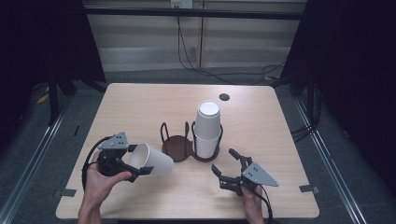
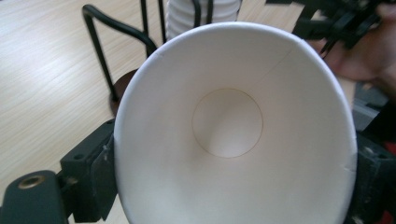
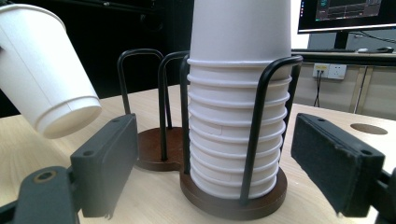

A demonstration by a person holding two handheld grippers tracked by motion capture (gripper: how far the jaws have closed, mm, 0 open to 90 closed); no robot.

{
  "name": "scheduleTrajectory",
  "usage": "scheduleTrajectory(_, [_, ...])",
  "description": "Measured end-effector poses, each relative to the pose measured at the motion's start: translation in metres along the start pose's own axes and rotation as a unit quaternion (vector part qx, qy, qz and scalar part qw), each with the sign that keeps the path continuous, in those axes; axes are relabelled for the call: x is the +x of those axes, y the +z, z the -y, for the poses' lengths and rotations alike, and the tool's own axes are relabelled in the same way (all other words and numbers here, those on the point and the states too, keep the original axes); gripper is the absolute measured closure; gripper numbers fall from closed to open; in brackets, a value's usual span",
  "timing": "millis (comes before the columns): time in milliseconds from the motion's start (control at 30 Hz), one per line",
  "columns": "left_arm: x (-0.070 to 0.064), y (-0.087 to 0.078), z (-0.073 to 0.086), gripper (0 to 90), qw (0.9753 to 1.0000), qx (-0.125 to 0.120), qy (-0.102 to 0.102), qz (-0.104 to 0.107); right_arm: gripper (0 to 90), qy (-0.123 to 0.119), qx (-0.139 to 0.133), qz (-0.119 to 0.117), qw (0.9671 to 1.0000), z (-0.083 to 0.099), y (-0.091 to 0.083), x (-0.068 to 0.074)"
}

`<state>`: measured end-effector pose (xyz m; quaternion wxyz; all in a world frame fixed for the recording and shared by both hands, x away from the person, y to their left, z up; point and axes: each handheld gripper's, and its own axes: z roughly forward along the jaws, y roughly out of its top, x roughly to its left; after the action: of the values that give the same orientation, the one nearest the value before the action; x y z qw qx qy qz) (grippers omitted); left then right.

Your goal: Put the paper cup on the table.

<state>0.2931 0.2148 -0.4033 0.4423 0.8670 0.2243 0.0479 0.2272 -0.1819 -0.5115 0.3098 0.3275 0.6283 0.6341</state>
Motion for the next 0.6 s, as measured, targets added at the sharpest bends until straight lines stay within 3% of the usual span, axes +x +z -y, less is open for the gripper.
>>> scheduleTrajectory(67, [0.001,-0.001,-0.002,11.0,1.0000,0.002,0.005,0.007,14.7,0.000,0.001,0.000,1.0000,0.000,0.000,0.000])
scheduleTrajectory(167, [0.004,-0.003,-0.007,11.1,0.9996,0.020,0.016,-0.007,14.5,0.000,0.000,0.000,1.0000,0.000,0.000,0.000])
scheduleTrajectory(300, [0.007,-0.006,-0.012,11.1,0.9989,0.042,0.014,-0.013,14.0,0.000,0.000,0.000,1.0000,0.000,0.000,0.000])
scheduleTrajectory(433, [0.007,-0.009,-0.020,11.0,0.9946,0.094,0.027,-0.036,14.0,0.000,0.000,0.001,1.0000,0.000,0.000,0.000])
scheduleTrajectory(567, [0.014,-0.012,-0.027,11.0,0.9926,0.100,0.034,-0.059,13.9,0.000,0.000,0.001,1.0000,0.000,0.000,0.000])
scheduleTrajectory(600, [0.019,-0.010,-0.028,11.0,0.9910,0.115,0.032,-0.061,13.9,0.000,0.001,0.002,1.0000,0.000,0.000,0.000])
